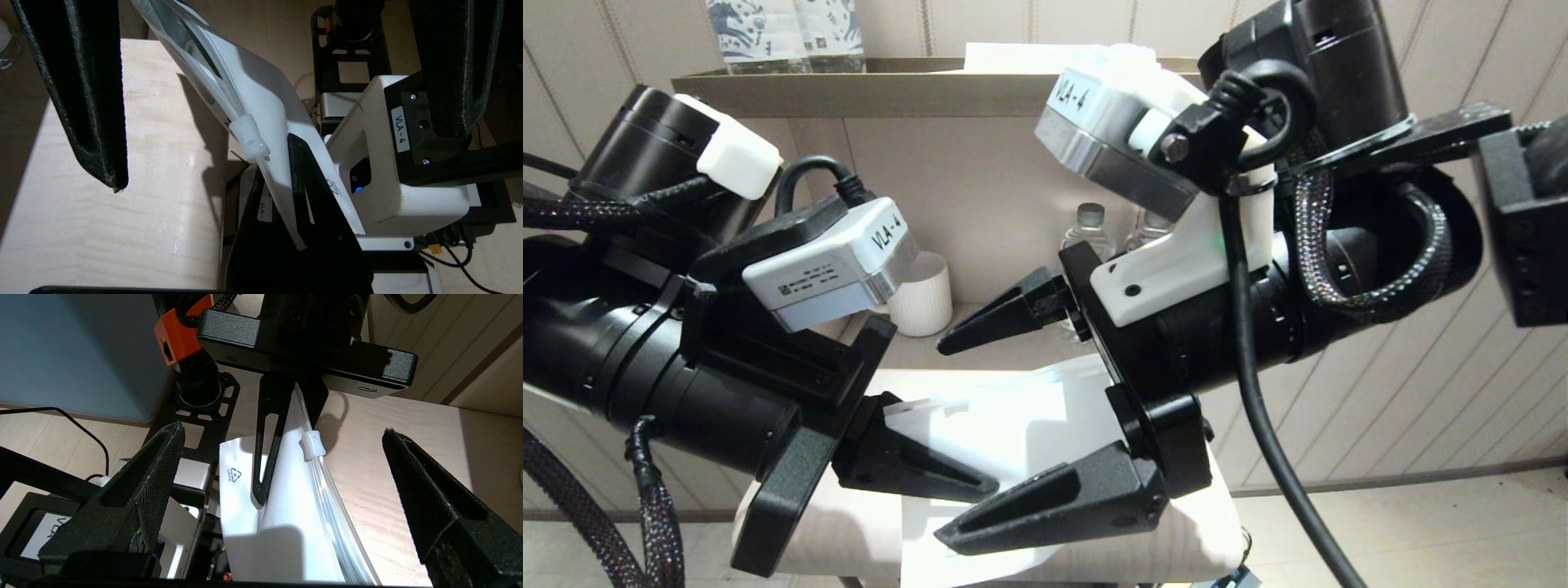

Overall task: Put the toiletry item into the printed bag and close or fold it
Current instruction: Close the strorage bag and place it on the desk

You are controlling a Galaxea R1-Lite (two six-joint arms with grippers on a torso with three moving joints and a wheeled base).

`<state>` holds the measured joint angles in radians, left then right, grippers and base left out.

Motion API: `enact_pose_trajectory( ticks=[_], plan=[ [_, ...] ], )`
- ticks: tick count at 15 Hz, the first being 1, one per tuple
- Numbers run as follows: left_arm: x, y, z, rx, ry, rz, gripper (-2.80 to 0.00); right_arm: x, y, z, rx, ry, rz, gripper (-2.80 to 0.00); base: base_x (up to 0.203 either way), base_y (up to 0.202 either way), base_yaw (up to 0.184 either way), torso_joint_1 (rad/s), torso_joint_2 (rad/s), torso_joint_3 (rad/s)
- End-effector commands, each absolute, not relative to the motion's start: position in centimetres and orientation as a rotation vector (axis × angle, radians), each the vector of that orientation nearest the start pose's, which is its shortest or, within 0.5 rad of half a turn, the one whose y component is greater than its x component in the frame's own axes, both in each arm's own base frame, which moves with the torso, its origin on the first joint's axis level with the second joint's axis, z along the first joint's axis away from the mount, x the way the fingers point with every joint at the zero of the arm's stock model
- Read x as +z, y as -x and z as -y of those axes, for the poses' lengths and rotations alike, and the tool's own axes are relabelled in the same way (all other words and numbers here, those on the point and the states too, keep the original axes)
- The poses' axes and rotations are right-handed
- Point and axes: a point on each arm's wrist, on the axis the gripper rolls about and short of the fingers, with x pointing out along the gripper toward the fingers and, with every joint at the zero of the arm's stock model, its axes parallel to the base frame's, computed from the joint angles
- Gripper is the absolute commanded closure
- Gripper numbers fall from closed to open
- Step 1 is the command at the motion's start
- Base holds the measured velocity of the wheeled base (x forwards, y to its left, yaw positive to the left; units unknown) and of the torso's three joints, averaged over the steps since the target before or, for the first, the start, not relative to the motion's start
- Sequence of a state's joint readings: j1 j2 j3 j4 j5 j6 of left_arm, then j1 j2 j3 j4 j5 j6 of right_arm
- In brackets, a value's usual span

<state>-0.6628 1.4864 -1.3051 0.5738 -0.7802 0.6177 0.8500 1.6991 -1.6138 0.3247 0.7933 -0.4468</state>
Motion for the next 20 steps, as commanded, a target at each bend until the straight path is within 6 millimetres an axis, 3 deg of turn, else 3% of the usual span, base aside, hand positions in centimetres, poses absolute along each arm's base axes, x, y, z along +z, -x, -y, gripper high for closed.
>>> enact_pose_trajectory(
  ticks=[1, 3, 4, 20],
  plan=[
    [27.6, -17.2, 15.5, -1.574, -0.43, -0.37, 0.0, 31.8, -19.1, -24.2, 1.698, 0.348, -0.093, -2.8, 0.0, 0.0, 0.0, 0.0, 0.0, 0.0],
    [27.6, -17.2, 15.5, -1.574, -0.43, -0.372, 0.0, 31.8, -19.2, -24.3, 1.698, 0.348, -0.093, -2.8, 0.0, 0.0, 0.0, 0.0, 0.0, 0.0],
    [27.6, -17.2, 15.5, -1.574, -0.43, -0.372, 0.0, 31.8, -19.2, -24.3, 1.701, 0.348, -0.093, 0.0, 0.0, 0.0, 0.0, 0.0, 0.0, 0.0],
    [27.7, -17.0, 15.6, -1.583, -0.438, -0.357, 0.0, 31.6, -20.1, -23.0, 1.74, 0.313, -0.094, 0.0, 0.0, 0.0, 0.0, 0.0, 0.0, 0.0]
  ],
)
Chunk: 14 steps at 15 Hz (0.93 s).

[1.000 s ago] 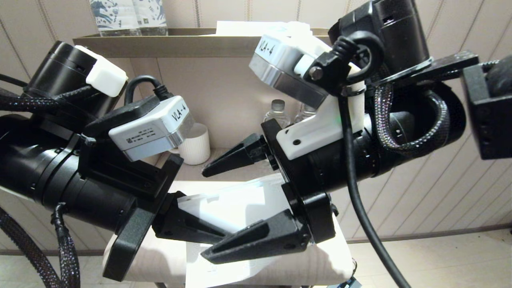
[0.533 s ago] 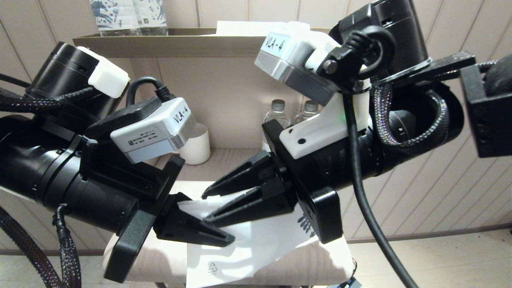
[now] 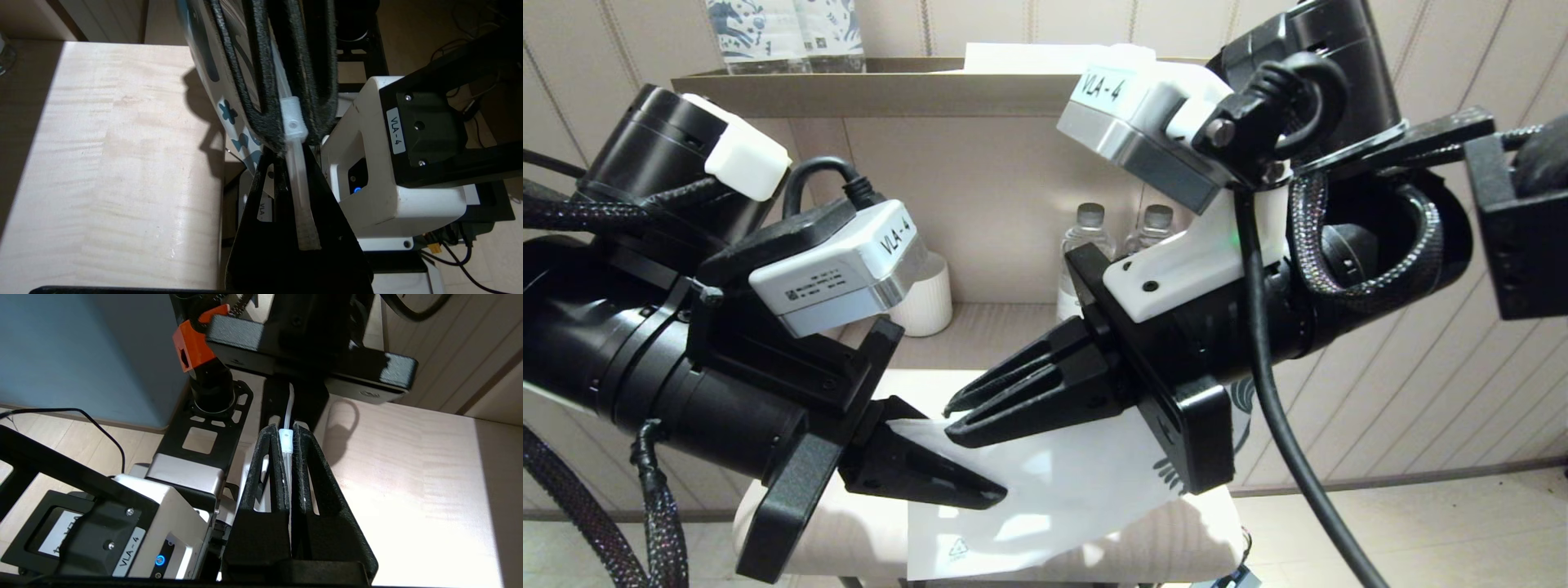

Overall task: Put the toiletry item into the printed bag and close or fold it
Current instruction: Close the strorage bag and place it on the desk

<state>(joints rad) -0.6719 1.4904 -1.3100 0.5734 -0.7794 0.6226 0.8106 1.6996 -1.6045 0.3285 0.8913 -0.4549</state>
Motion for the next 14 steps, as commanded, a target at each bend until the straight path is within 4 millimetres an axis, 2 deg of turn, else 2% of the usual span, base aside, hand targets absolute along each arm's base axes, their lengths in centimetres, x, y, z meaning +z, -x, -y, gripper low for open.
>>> enact_pose_trajectory(
  ticks=[1, 8, 14],
  plan=[
    [27.8, -17.1, 15.6, -1.581, -0.438, -0.355, 0.0, 31.5, -20.3, -22.8, 1.728, 0.313, -0.097, 0.0, 0.0, 0.0, 0.0, 0.0, 0.0, 0.0],
    [28.0, -16.9, 15.4, -1.581, -0.442, -0.345, 0.0, 32.2, -20.5, -20.2, 1.661, 0.309, -0.085, 0.0, 0.0, 0.0, 0.0, 0.0, 0.0, 0.0],
    [28.2, -16.6, 15.2, -1.578, -0.445, -0.33, 0.0, 31.4, -19.3, -17.4, 1.612, 0.303, -0.121, 0.0, 0.0, 0.0, 0.0, 0.0, 0.0, 0.0]
  ],
)
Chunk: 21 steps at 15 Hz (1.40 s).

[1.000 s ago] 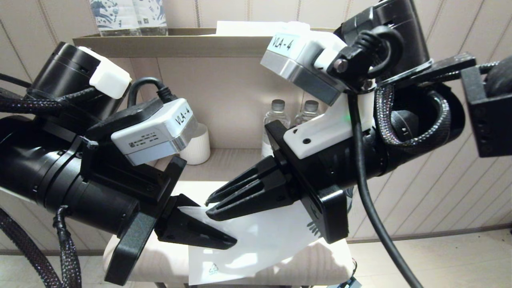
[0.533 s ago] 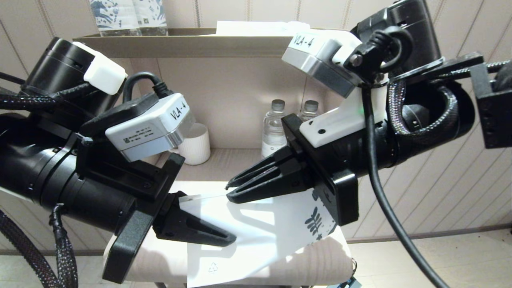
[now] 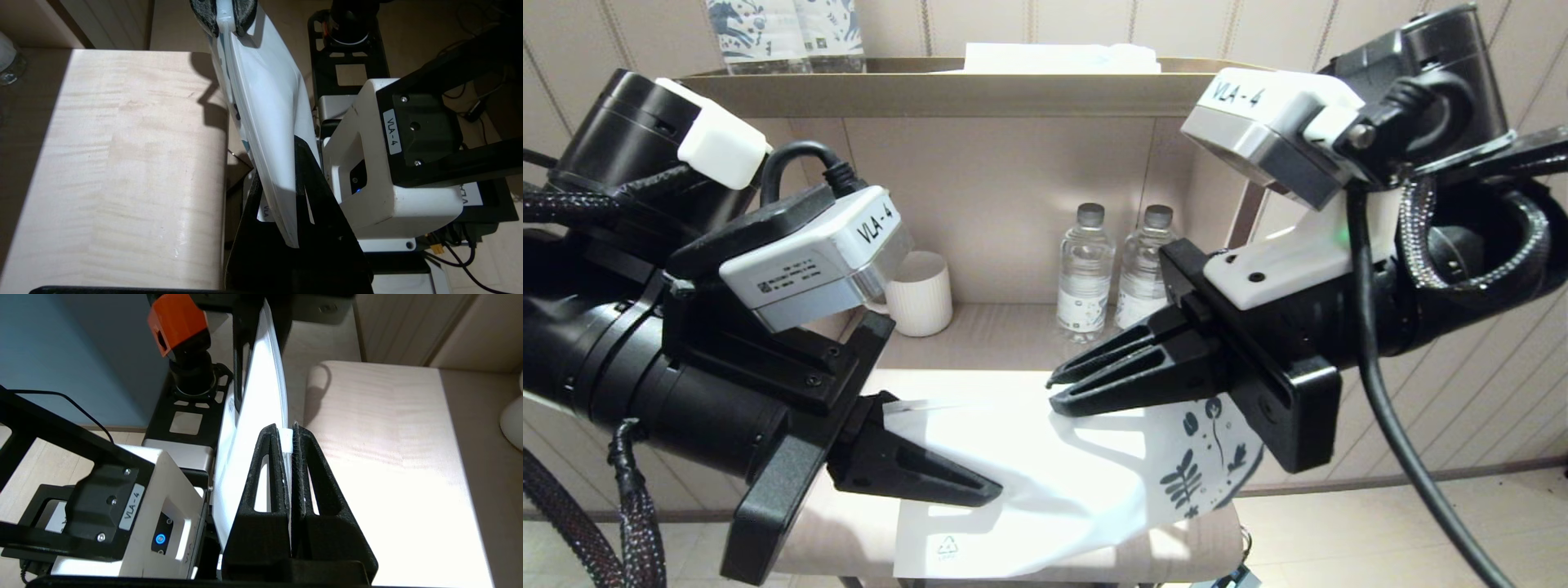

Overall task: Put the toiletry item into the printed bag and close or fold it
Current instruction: Close the strorage bag and place it on the desk

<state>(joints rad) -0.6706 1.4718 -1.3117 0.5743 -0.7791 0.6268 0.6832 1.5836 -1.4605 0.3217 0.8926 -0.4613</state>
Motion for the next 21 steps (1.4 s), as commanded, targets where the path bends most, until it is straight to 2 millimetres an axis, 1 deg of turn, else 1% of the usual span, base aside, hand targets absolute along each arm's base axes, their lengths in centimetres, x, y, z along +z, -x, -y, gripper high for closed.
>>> enact_pose_trajectory(
  ticks=[1, 3, 5, 8, 10, 17, 21],
  plan=[
    [28.2, -16.5, 15.1, -1.578, -0.445, -0.329, 0.0, 31.3, -19.4, -16.8, 1.591, 0.301, -0.127, 0.0, 0.0, 0.0, 0.0, 0.0, 0.0, 0.0],
    [28.2, -16.6, 15.2, -1.579, -0.445, -0.33, 0.0, 31.0, -19.6, -15.1, 1.535, 0.294, -0.146, 0.0, 0.0, 0.0, 0.0, 0.0, 0.0, 0.0],
    [28.3, -16.6, 15.2, -1.579, -0.445, -0.328, 0.0, 30.6, -19.2, -13.7, 1.496, 0.29, -0.158, 0.0, 0.0, 0.0, 0.0, 0.0, 0.0, 0.0],
    [28.3, -16.6, 15.2, -1.579, -0.444, -0.326, 0.0, 30.4, -18.6, -12.1, 1.455, 0.284, -0.165, 0.0, 0.0, 0.0, 0.0, 0.0, 0.0, 0.0],
    [28.4, -16.5, 15.1, -1.578, -0.444, -0.324, 0.0, 30.2, -18.6, -11.1, 1.414, 0.28, -0.174, 0.0, 0.0, 0.0, 0.0, 0.0, 0.0, 0.0],
    [28.4, -16.7, 15.3, -1.579, -0.444, -0.319, 0.0, 29.5, -18.0, -8.9, 1.347, 0.258, -0.196, 0.0, 0.0, 0.0, 0.0, 0.0, 0.0, 0.0],
    [28.5, -16.7, 15.3, -1.577, -0.445, -0.315, 0.0, 29.0, -18.1, -7.8, 1.299, 0.245, -0.216, 0.0, 0.0, 0.0, 0.0, 0.0, 0.0, 0.0]
  ],
)
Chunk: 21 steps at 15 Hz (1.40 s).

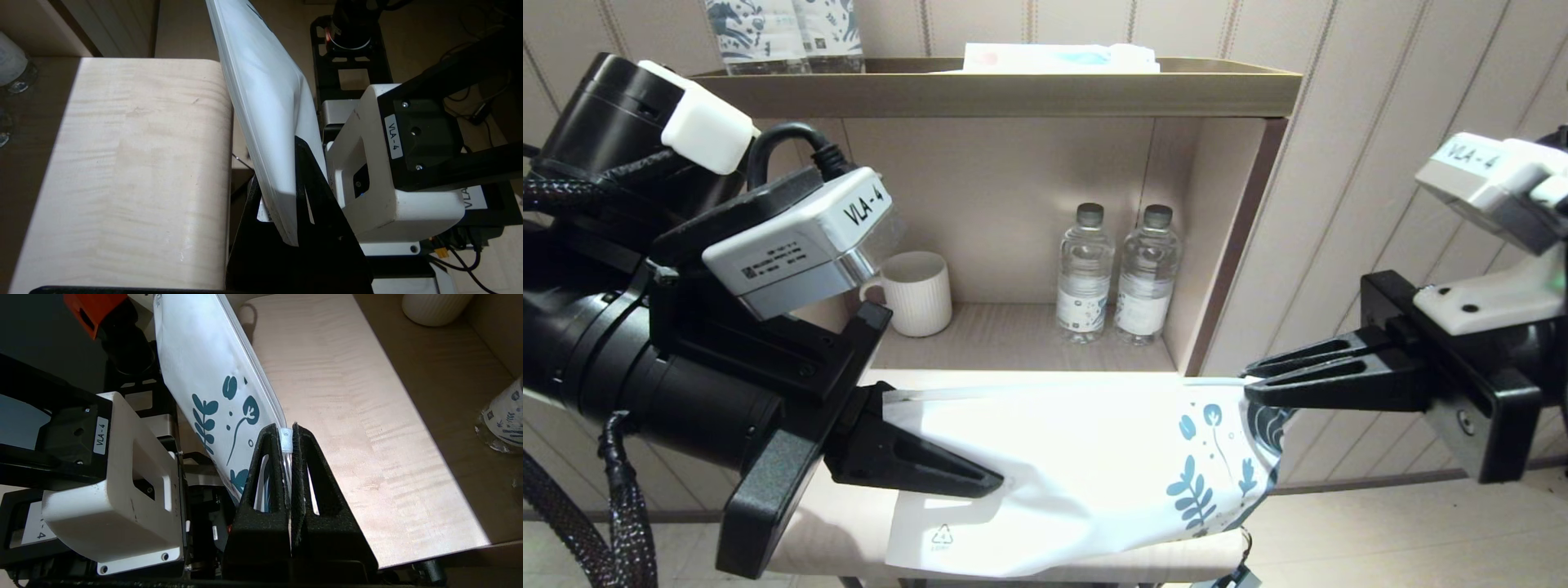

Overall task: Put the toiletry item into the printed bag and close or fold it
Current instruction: Close the strorage bag and place it on the desk

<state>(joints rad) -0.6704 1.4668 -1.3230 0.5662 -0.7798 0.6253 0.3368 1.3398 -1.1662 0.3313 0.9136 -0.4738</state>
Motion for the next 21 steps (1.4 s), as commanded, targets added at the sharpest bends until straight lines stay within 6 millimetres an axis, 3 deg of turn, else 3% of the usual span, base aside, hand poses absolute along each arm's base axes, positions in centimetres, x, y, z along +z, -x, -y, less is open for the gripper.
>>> enact_pose_trajectory(
  ticks=[1, 14, 15, 21],
  plan=[
    [28.5, -16.68, 15.25, -1.578, -0.445, -0.313, 0.0, 28.82, -18.18, -7.49, 1.284, 0.241, -0.224, 0.0, 0.0, 0.0, 0.0, 0.0, 0.0, 0.0],
    [28.51, -16.6, 15.19, -1.575, -0.44, -0.314, 0.0, 28.44, -18.09, -6.67, 1.254, 0.225, -0.234, 0.0, 0.0, 0.0, 0.0, 0.0, 0.0, 0.0],
    [28.45, -16.64, 15.22, -1.575, -0.44, -0.317, 0.0, 28.28, -18.11, -6.57, 1.25, 0.223, -0.238, -2.8, 0.0, 0.0, 0.0, 0.0, 0.0, 0.0],
    [28.4, -16.6, 15.19, -1.576, -0.441, -0.317, 0.0, 28.4, -18.04, -6.71, 1.259, 0.229, -0.229, -2.8, 0.0, 0.0, 0.0, 0.0, 0.0, 0.0]
  ],
)
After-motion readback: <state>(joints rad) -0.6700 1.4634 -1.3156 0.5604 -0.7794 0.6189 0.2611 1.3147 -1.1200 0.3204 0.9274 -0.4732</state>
